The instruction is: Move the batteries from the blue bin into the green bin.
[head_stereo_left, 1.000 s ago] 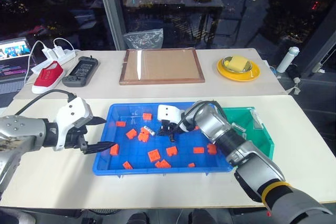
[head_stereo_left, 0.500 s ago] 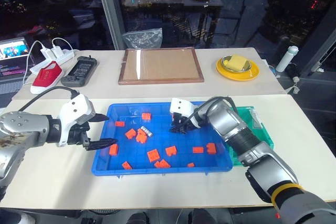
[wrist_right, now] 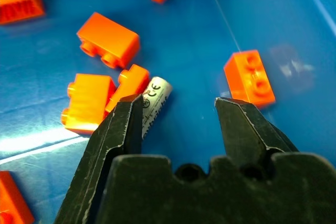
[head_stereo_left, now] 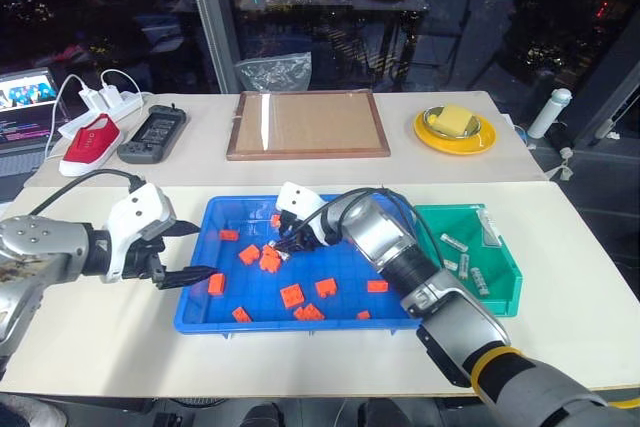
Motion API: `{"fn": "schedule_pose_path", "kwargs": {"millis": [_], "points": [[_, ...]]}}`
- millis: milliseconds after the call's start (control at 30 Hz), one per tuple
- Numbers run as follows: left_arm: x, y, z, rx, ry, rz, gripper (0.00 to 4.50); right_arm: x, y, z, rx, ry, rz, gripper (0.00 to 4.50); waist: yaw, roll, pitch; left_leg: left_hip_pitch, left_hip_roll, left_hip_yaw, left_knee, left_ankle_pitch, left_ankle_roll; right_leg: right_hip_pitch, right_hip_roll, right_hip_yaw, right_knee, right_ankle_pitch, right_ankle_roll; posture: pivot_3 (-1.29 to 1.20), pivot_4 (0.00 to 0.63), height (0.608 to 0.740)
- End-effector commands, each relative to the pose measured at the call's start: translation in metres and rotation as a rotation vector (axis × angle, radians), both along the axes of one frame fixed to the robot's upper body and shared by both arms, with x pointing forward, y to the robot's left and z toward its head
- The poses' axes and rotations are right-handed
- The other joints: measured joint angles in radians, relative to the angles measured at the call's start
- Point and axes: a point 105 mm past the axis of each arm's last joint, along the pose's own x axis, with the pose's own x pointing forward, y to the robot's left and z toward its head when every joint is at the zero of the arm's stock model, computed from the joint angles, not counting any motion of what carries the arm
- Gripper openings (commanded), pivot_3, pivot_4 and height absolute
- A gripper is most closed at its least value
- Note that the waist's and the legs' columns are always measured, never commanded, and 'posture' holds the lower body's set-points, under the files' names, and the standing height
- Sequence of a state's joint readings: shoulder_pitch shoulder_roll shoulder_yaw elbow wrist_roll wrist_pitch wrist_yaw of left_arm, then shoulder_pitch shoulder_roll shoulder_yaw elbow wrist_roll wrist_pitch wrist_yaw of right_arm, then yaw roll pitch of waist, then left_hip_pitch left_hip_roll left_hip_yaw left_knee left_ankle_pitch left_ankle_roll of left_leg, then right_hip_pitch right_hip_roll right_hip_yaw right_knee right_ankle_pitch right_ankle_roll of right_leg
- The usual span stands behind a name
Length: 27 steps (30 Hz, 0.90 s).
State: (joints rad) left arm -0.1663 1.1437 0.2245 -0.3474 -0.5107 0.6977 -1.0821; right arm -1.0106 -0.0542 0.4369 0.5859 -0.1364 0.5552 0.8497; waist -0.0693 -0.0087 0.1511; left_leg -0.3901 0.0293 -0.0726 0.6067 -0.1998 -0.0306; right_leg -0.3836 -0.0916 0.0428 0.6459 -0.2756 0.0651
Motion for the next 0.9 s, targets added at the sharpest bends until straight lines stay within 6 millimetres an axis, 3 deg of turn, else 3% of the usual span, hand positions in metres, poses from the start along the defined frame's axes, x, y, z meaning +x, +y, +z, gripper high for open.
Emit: {"fn": "schedule_pose_path", "kwargs": {"millis": [33, 267, 400, 533, 633, 700, 800, 867, 900], "points": [[-0.001, 0.002, 0.014, 0.025, -0.058, -0.001, 4.50, 0.003, 0.003, 0.005, -0.002, -0.026, -0.001, 2.58, -0.002, 0.000, 0.000, 0.000, 0.001, 0.000, 0.000, 0.000, 0.000, -0.001, 0.000, 0.000, 0.000, 0.000, 0.000, 0.00, 0.150, 0.740], [0.000, 0.001, 0.014, 0.024, -0.060, -0.004, 4.50, -0.003, 0.002, -0.005, -0.037, -0.010, 0.013, 2.58, -0.003, 0.000, 0.000, 0.001, 0.004, 0.001, -0.001, 0.000, 0.000, -0.003, 0.003, 0.000, 0.001, 0.000, 0.000, 0.00, 0.150, 0.740], [0.001, 0.000, 0.014, 0.023, -0.062, -0.007, 4.50, -0.002, -0.003, -0.007, -0.052, -0.012, 0.011, 1.61, -0.001, 0.000, 0.000, 0.000, 0.004, 0.001, -0.001, 0.000, 0.000, -0.002, 0.003, 0.000, 0.001, 0.000, 0.000, 0.00, 0.150, 0.740], [0.002, -0.001, 0.013, 0.021, -0.062, -0.013, 4.50, -0.003, -0.008, -0.005, -0.058, -0.016, 0.015, 0.27, -0.001, 0.000, 0.000, 0.000, 0.004, 0.001, -0.001, 0.000, 0.000, -0.002, 0.003, 0.000, 0.001, 0.000, 0.000, 0.00, 0.150, 0.740], [0.003, -0.004, 0.013, 0.017, -0.060, -0.022, 4.50, -0.006, -0.017, 0.002, -0.058, -0.030, 0.030, 0.27, 0.000, 0.000, 0.000, 0.000, 0.004, 0.001, -0.001, 0.000, 0.000, -0.002, 0.003, 0.000, 0.001, 0.000, 0.000, 0.00, 0.150, 0.740], [0.003, -0.006, 0.013, 0.008, -0.060, -0.036, 4.50, -0.010, -0.025, 0.016, -0.033, -0.044, 0.045, 0.27, 0.000, 0.000, 0.000, 0.000, 0.004, 0.001, 0.000, 0.000, 0.000, -0.002, 0.003, 0.000, 0.001, 0.000, 0.000, 0.00, 0.150, 0.740], [0.005, -0.017, 0.019, -0.039, -0.072, -0.073, 4.50, -0.023, -0.045, 0.063, 0.095, -0.041, 0.066, 0.27, 0.006, 0.000, 0.000, -0.003, 0.004, 0.001, 0.001, 0.000, 0.000, -0.003, 0.003, 0.000, 0.001, 0.000, 0.000, 0.00, 0.150, 0.740], [0.007, -0.022, 0.021, -0.065, -0.076, -0.093, 4.50, -0.029, -0.064, 0.087, 0.146, -0.052, 0.076, 0.27, 0.008, -0.001, 0.000, -0.003, 0.004, 0.001, 0.001, 0.000, 0.000, -0.003, 0.003, 0.000, 0.001, 0.000, -0.001, 0.00, 0.150, 0.740], [0.010, -0.024, 0.020, -0.067, -0.074, -0.112, 4.50, -0.028, -0.088, 0.106, 0.165, -0.067, 0.048, 0.27, 0.009, -0.001, 0.000, -0.004, 0.004, 0.001, 0.001, 0.000, 0.000, -0.004, 0.003, 0.000, 0.000, 0.000, -0.001, 0.00, 0.150, 0.740]]}}
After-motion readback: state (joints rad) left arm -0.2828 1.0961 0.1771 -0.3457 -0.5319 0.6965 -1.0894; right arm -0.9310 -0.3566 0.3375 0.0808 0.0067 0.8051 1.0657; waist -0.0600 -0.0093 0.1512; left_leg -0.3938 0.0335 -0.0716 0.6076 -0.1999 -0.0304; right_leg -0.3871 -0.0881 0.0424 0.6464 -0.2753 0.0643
